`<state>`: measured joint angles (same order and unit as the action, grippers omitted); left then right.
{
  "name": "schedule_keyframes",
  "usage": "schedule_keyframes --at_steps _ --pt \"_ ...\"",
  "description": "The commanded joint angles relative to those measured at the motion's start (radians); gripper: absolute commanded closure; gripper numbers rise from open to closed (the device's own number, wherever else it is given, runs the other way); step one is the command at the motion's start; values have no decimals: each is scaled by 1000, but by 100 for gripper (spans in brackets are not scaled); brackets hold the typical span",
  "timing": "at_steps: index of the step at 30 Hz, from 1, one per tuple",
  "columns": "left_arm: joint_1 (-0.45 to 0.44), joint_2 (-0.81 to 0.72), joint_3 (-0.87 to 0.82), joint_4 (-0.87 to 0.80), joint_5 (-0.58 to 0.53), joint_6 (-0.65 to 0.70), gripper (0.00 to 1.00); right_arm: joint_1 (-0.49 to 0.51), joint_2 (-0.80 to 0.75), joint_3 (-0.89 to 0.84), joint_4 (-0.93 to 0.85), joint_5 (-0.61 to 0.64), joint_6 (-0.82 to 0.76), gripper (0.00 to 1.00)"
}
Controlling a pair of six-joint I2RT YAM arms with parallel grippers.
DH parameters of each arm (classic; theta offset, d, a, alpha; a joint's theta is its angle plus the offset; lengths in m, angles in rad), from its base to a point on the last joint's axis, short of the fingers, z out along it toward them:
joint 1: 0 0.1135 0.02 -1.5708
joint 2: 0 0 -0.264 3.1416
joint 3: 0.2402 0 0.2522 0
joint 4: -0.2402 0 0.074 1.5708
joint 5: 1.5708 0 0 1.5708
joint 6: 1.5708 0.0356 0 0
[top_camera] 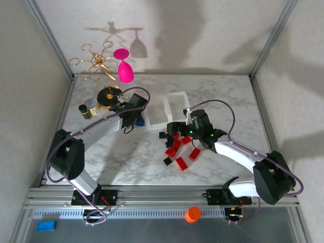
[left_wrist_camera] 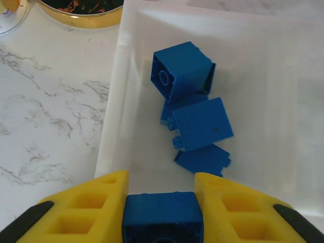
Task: Sort the legos into containers by color
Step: Place the lego in the container.
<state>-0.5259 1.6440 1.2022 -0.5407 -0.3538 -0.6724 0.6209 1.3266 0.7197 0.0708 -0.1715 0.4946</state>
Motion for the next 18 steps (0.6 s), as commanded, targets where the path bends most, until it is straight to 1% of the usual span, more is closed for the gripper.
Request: schedule_keyframes --at_steps 1,5,12,16,18 --pt "17 42 48 23 -38 70 67 10 32 41 30 29 -3 1" --pt "36 86 68 42 -4 90 66 10 58 65 22 39 -6 1" --pt "56 150 93 38 -28 114 63 10 74 77 24 36 -13 1" --pt "64 156 95 32 -41 128 57 10 59 67 30 42 -23 1" --pt "64 150 103 28 -40 137 50 10 59 69 23 51 -27 1"
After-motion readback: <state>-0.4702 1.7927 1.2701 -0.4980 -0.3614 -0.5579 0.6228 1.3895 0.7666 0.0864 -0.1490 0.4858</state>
